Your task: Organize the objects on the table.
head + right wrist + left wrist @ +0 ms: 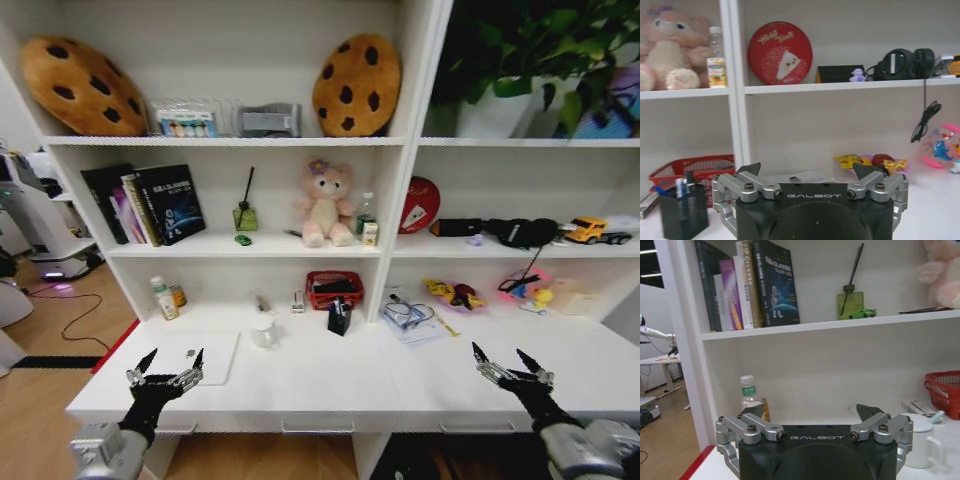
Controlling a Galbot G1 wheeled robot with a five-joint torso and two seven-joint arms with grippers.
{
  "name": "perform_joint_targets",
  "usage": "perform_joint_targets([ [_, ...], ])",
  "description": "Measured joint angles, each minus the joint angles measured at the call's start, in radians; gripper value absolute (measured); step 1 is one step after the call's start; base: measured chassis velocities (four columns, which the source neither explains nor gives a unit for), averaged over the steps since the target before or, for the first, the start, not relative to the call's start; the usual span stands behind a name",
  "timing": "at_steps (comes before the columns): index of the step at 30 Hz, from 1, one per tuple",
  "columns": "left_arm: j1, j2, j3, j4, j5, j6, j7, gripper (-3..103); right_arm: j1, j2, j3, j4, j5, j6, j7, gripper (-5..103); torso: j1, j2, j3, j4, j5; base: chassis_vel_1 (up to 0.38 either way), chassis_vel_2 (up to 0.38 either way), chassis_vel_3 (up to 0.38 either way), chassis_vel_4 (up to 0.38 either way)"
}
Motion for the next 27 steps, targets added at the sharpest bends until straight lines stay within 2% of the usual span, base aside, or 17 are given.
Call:
perform_joint_targets([
  [3, 0.0, 0.0, 0.0, 0.0, 0.0, 0.0, 0.0, 100, 0.0, 0.0, 0.0, 0.0, 0.0, 0.0, 0.0, 100, 0.0, 0.0, 0.0, -0.0002, -0.0017, 0.376, 0.372, -0.339, -0.353],
  [4, 0.0, 0.0, 0.0, 0.0, 0.0, 0.0, 0.0, 100, 0.0, 0.0, 0.0, 0.0, 0.0, 0.0, 0.0, 100, 0.0, 0.0, 0.0, 0.0003, 0.0018, 0.349, 0.383, -0.359, -0.361],
  [5, 0.0, 0.0, 0.0, 0.0, 0.0, 0.0, 0.0, 100, 0.0, 0.0, 0.0, 0.0, 0.0, 0.0, 0.0, 100, 0.0, 0.0, 0.0, 0.0003, 0.0018, 0.349, 0.383, -0.359, -0.361],
  [6, 0.0, 0.0, 0.0, 0.0, 0.0, 0.0, 0.0, 100, 0.0, 0.0, 0.0, 0.0, 0.0, 0.0, 0.0, 100, 0.0, 0.0, 0.0, -0.0004, -0.0002, 0.349, 0.328, -0.367, -0.336],
  [7, 0.0, 0.0, 0.0, 0.0, 0.0, 0.0, 0.0, 100, 0.0, 0.0, 0.0, 0.0, 0.0, 0.0, 0.0, 100, 0.0, 0.0, 0.0, 0.0004, -0.0022, 0.336, 0.328, -0.352, -0.333],
  [8, 0.0, 0.0, 0.0, 0.0, 0.0, 0.0, 0.0, 100, -0.001, 0.0, 0.0, 0.0, 0.0, 0.0, 0.0, 100, 0.0, 0.0, 0.0, -0.0005, -0.0009, 0.361, 0.363, -0.352, -0.361],
  [9, 0.0, 0.0, 0.0, 0.0, 0.0, 0.0, 0.0, 100, 0.0, 0.0, 0.0, 0.0, 0.0, 0.0, 0.0, 100, 0.0, 0.0, 0.0, 0.0002, 0.0015, 0.361, 0.363, -0.377, -0.361],
  [10, 0.0, 0.0, 0.0, 0.0, 0.0, 0.0, 0.0, 100, 0.0, 0.0, 0.0, 0.0, 0.0, 0.0, 0.0, 100, 0.0, 0.0, 0.0, 0.0002, 0.0015, 0.361, 0.363, -0.377, -0.361],
  [13, 0.0, 0.0, 0.0, 0.0, 0.0, 0.0, 0.0, 100, 0.0, 0.0, 0.0, 0.0, 0.0, 0.0, 0.0, 100, 0.0, 0.0, 0.0, 0.0001, -0.0021, 0.32, 0.329, -0.343, -0.304],
  [15, 0.0, 0.0, 0.0, 0.0, 0.0, 0.0, 0.0, 100, -0.001, 0.0, 0.0, 0.0, 0.0, 0.0, 0.0, 100, -0.001, 0.0, 0.0, -0.0007, -0.0005, 0.294, 0.313, -0.299, -0.319],
  [16, 0.0, 0.0, 0.0, 0.0, 0.0, 0.0, 0.0, 100, 0.0, 0.0, 0.0, 0.0, 0.0, 0.0, 0.0, 100, 0.0, 0.0, 0.0, 0.0002, 0.0008, 0.303, 0.233, -0.252, -0.271],
  [17, 0.0, 0.0, 0.0, 0.0, 0.0, 0.0, 0.0, 100, 0.0, 0.0, 0.0, 0.0, 0.0, 0.0, 0.0, 100, 0.0, 0.0, 0.0, 0.0003, -0.0011, 0.216, 0.233, -0.252, -0.15],
  [18, 0.0, 0.0, 0.0, 0.0, 0.0, 0.0, 0.0, 100, 0.0, 0.0, 0.0, 0.0, 0.0, 0.0, 0.0, 100, 0.0, 0.0, 0.0, 0.0003, -0.0011, 0.216, 0.233, -0.252, -0.15],
  [19, 0.0, 0.0, 0.0, 0.0, 0.0, 0.0, 0.0, 100, -0.001, 0.0, 0.0, 0.0, 0.0, 0.0, 0.0, 100, 0.0, 0.0, 0.0, -0.001, -0.0017, 0.096, 0.006, -0.091, -0.091],
  [20, 0.0, 0.0, 0.0, 0.0, 0.0, 0.0, 0.0, 100, -0.001, 0.0, 0.0, 0.0, 0.0, 0.0, 0.0, 100, 0.0, 0.0, 0.0, -0.001, -0.0017, 0.096, 0.006, -0.091, -0.091],
  [22, 0.0, 0.0, 0.0, 0.0, 0.0, 0.0, 0.0, 100, 0.0, 0.0, 0.0, 0.0, 0.0, 0.0, 0.0, 100, 0.0, 0.0, 0.0, 0.0012, 0.0, 0.08, -0.025, 0.013, -0.054],
  [27, 0.0, 0.0, 0.0, 0.0, 0.0, 0.0, 0.0, 100, 0.0, 0.0, 0.0, -0.001, 0.0, 0.0, 0.0, 100, 0.0, 0.0, 0.0, -0.0003, 0.0003, -0.029, -0.014, 0.07, 0.05],
])
